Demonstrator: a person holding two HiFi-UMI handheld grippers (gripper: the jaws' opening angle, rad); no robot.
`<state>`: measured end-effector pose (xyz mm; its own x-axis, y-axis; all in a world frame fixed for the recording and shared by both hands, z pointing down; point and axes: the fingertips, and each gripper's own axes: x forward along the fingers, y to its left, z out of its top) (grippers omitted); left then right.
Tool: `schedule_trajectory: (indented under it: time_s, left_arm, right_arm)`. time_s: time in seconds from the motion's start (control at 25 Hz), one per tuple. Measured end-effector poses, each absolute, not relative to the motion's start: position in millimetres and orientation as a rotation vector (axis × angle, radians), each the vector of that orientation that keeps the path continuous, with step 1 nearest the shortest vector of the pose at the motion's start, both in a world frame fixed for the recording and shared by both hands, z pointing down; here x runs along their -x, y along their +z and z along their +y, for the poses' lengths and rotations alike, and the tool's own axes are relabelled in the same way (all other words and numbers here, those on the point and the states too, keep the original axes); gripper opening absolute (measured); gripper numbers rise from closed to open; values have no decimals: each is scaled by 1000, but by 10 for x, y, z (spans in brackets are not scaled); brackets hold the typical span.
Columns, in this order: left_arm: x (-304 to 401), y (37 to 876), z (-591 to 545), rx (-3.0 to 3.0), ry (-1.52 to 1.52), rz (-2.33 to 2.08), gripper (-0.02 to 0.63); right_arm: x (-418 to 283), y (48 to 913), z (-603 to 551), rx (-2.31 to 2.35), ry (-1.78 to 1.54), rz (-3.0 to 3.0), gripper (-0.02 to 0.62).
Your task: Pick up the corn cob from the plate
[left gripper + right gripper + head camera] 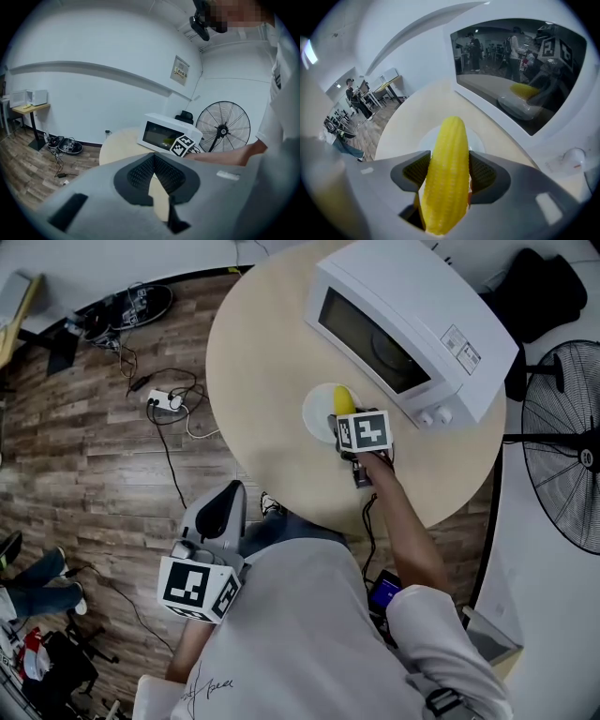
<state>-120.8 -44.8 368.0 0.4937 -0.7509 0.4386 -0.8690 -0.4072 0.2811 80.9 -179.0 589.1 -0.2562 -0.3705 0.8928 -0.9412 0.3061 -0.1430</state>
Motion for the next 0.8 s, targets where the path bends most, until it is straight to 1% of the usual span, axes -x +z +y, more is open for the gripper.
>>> schedule_trajectory:
  time_s: [0.8]
  left_arm:
    - [1144, 3615, -349, -2312, 319, -1292, 0]
  right_arm:
    - [-908, 5594, -1582, -1251, 922, -1833, 267]
